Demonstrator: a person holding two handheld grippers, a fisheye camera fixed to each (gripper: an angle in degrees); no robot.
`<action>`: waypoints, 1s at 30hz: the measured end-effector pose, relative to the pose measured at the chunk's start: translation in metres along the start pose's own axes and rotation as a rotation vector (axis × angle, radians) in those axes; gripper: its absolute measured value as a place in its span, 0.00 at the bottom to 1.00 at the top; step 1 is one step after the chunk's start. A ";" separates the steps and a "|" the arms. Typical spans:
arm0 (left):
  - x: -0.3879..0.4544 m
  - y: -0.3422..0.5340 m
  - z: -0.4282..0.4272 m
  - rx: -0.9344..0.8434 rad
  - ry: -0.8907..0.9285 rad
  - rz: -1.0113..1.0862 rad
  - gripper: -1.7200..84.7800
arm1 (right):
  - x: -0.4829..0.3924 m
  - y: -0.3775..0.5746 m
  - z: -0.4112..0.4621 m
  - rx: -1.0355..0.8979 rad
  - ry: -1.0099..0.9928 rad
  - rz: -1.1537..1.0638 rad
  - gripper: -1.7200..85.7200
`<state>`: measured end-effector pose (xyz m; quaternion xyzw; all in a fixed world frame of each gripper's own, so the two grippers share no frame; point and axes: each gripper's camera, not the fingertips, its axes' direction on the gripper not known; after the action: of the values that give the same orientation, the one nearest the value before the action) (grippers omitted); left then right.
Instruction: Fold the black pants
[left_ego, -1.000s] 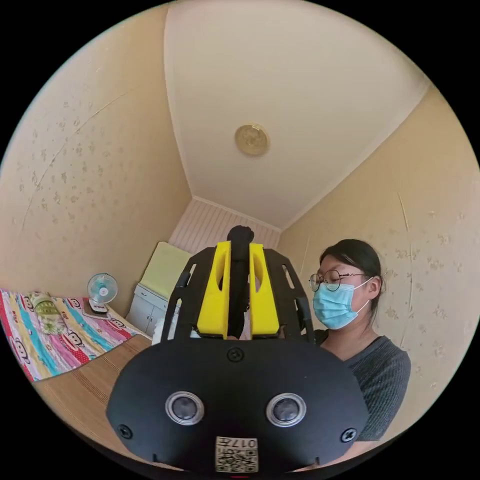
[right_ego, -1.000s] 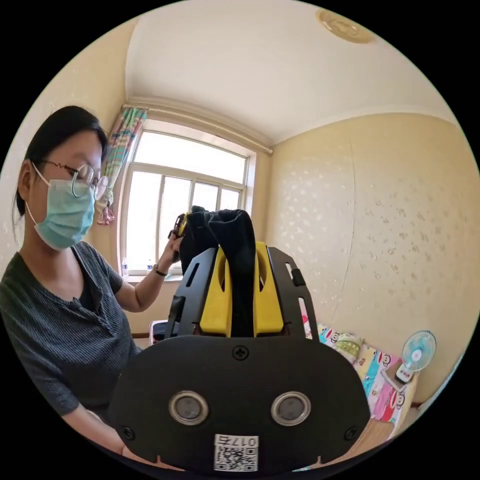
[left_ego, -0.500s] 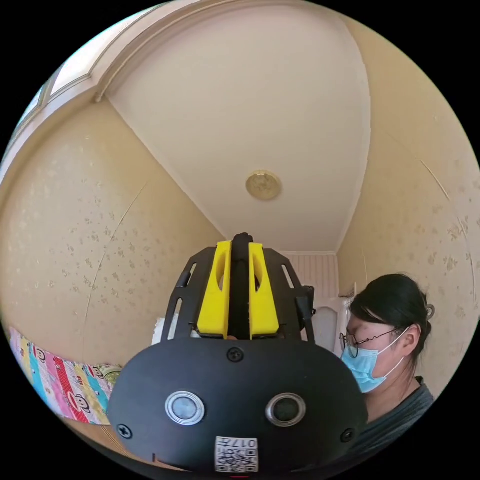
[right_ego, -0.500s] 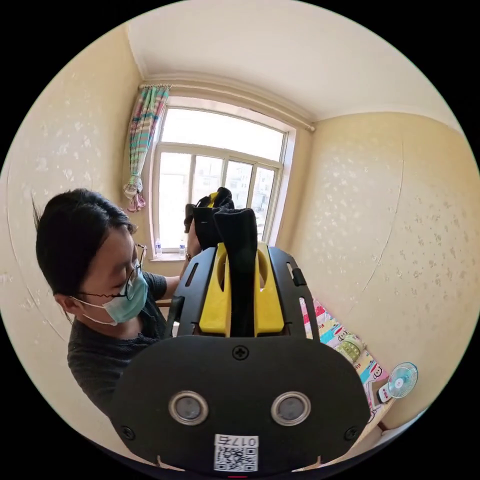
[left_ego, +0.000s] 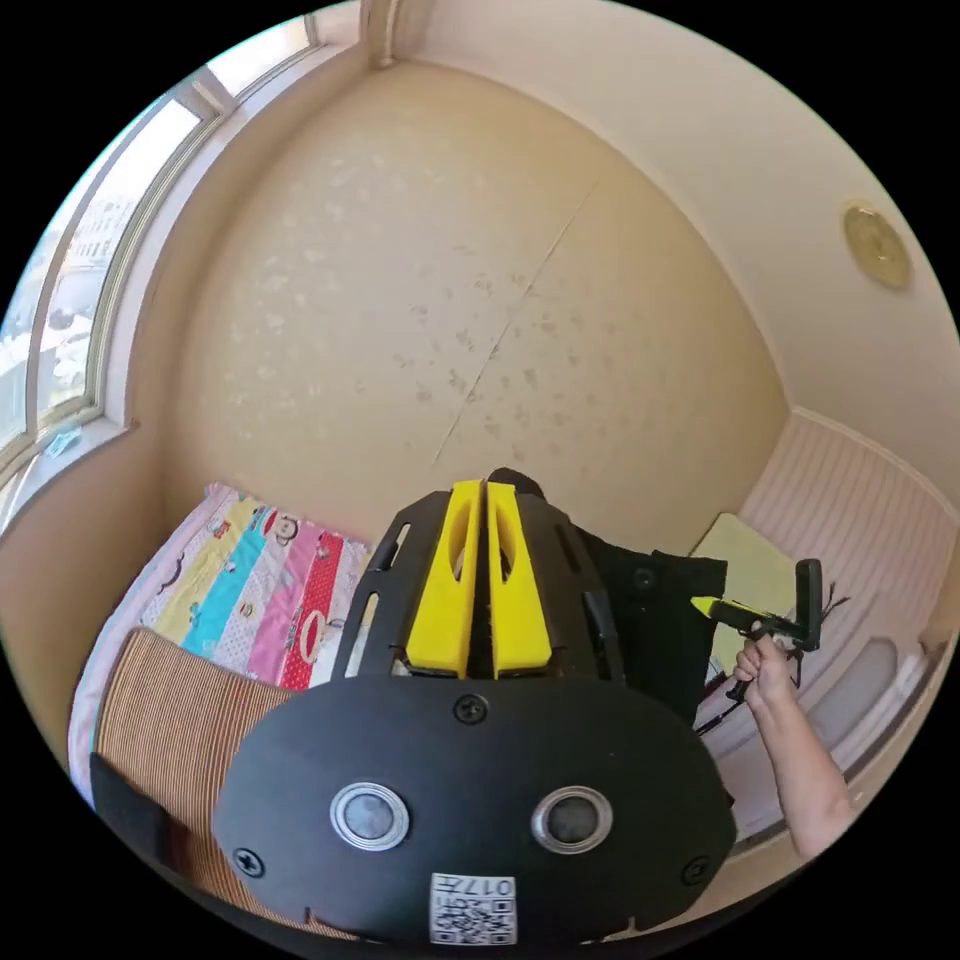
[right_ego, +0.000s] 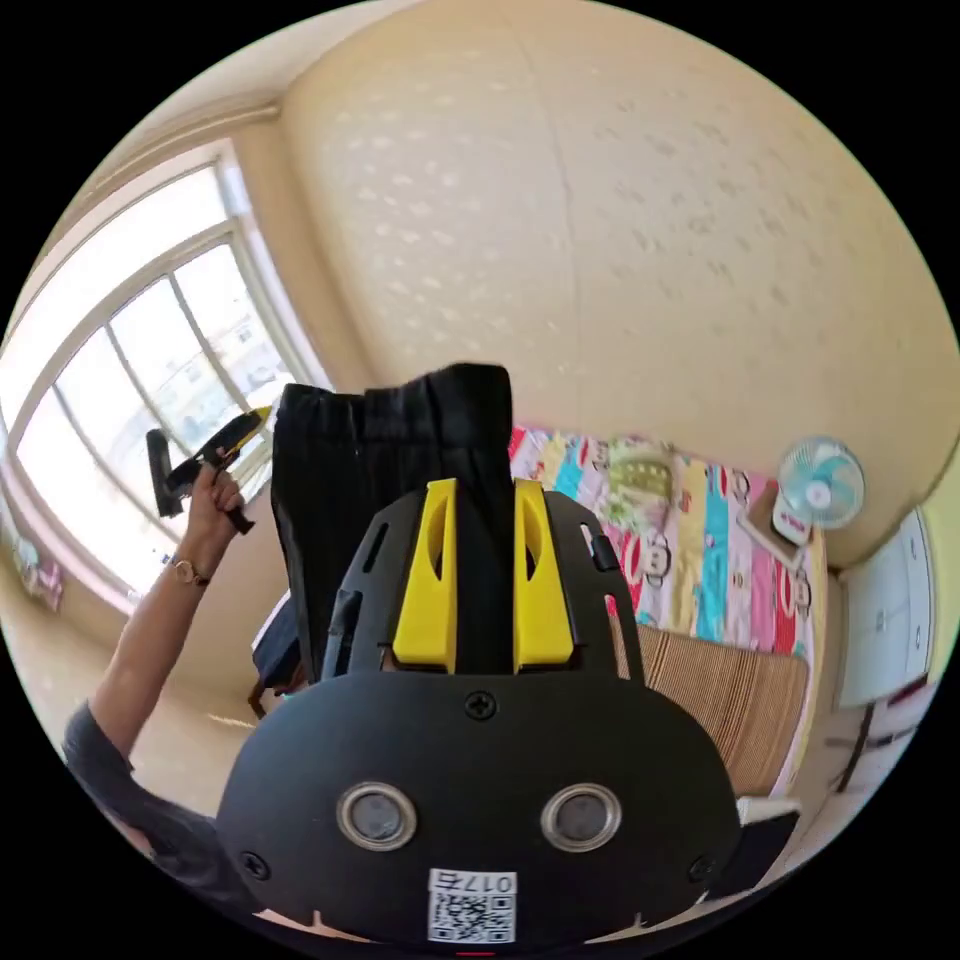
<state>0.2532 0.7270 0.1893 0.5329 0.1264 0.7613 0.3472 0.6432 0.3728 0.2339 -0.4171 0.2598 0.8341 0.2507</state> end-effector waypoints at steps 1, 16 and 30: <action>-0.049 0.003 0.042 -0.093 -0.074 -0.132 0.02 | 0.029 0.008 0.042 -0.049 0.009 0.099 0.14; -0.351 0.502 0.045 -1.208 -0.211 -0.340 0.13 | 0.229 0.460 0.351 -0.952 -0.160 0.299 0.17; -0.336 0.470 0.018 -1.346 -0.343 -0.363 0.08 | 0.305 0.449 0.287 -0.944 -0.221 0.326 0.07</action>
<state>0.1481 0.1595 0.2178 0.2861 -0.3401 0.5097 0.7366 0.0350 0.2866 0.2314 -0.3482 -0.1116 0.9279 -0.0725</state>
